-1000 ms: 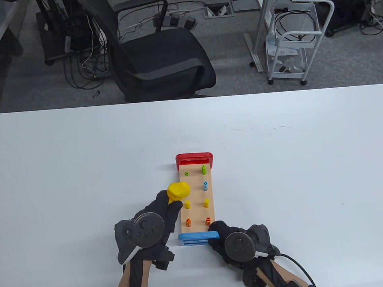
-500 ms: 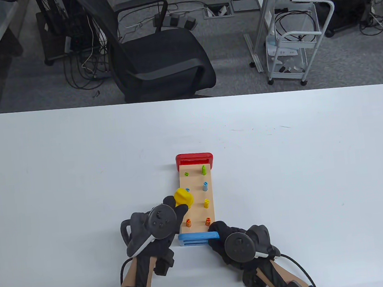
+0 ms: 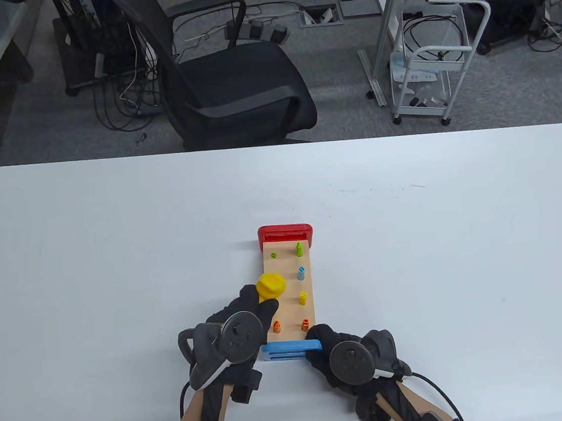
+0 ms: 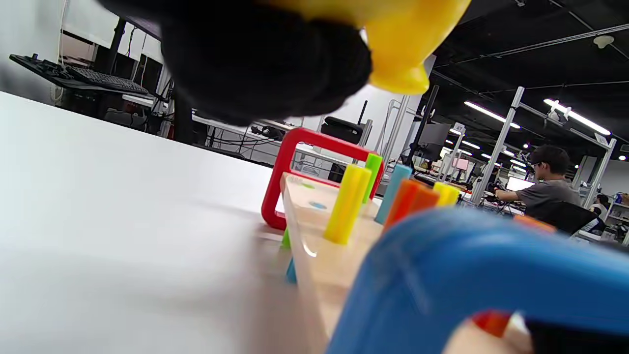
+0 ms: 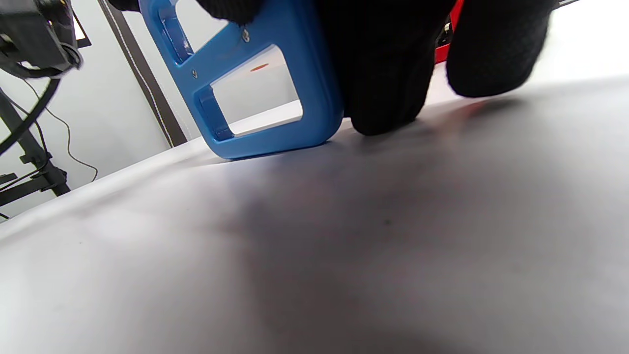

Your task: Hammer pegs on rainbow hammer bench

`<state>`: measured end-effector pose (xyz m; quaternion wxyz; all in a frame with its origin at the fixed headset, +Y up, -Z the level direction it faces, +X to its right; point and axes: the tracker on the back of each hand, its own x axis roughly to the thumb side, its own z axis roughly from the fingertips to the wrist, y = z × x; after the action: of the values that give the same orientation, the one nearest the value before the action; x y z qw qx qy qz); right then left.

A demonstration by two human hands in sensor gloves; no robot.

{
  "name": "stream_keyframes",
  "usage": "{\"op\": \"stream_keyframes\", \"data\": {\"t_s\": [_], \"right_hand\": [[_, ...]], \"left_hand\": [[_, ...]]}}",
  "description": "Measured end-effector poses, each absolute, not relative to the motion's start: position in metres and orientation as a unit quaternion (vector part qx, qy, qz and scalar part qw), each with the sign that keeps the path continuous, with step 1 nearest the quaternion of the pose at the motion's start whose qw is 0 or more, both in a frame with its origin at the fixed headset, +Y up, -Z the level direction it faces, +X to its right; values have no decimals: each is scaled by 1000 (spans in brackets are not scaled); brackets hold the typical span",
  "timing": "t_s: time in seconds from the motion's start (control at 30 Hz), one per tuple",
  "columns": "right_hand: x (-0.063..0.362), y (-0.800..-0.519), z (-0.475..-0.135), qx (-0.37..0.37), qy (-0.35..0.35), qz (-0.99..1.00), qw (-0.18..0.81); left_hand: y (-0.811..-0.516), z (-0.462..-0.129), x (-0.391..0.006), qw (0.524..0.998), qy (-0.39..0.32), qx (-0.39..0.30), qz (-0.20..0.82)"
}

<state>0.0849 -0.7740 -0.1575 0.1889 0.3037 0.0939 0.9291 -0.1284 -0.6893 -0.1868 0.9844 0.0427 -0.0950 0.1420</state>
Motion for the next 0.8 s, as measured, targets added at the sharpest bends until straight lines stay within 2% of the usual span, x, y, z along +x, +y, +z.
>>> {"op": "stream_keyframes", "data": {"t_s": [0.07,0.1,0.13,0.17,0.27,0.3,0.4,0.43,0.47,0.5,0.57,0.63,0.7,0.73,0.77,0.8], "right_hand": [[85,-774,-158,305,95,929,190],[85,-774,-158,306,95,928,190],[85,-774,-158,306,95,928,189],[85,-774,-158,306,96,928,189],[85,-774,-158,306,95,928,188],[85,-774,-158,306,95,929,188],[85,-774,-158,306,95,928,188],[85,-774,-158,306,94,929,188],[85,-774,-158,305,95,929,187],[85,-774,-158,305,94,929,187],[85,-774,-158,305,95,929,186],[85,-775,-158,305,94,929,187],[85,-775,-158,305,93,929,186],[85,-775,-158,305,93,929,187],[85,-775,-158,305,94,929,187],[85,-775,-158,305,94,929,186]], "left_hand": [[-701,-195,-128,994,-64,-76,37],[-698,-191,-132,991,-90,-39,94],[-695,-190,-131,986,-81,-16,144],[-689,-189,-133,986,-91,-45,135],[-674,-180,-136,979,-87,62,176],[-671,-179,-134,976,-92,74,181],[-686,-184,-126,986,-95,40,128],[-705,-193,-120,994,-75,-52,54],[-702,-188,-123,992,-89,-80,43],[-698,-189,-125,989,-86,-21,118],[-688,-188,-128,986,-95,-38,129],[-682,-182,-130,985,-89,14,147],[-688,-184,-129,983,-90,30,158],[-694,-188,-127,987,-84,13,139],[-709,-196,-124,992,-70,-78,73],[-702,-194,-128,990,-73,-103,57]]}}
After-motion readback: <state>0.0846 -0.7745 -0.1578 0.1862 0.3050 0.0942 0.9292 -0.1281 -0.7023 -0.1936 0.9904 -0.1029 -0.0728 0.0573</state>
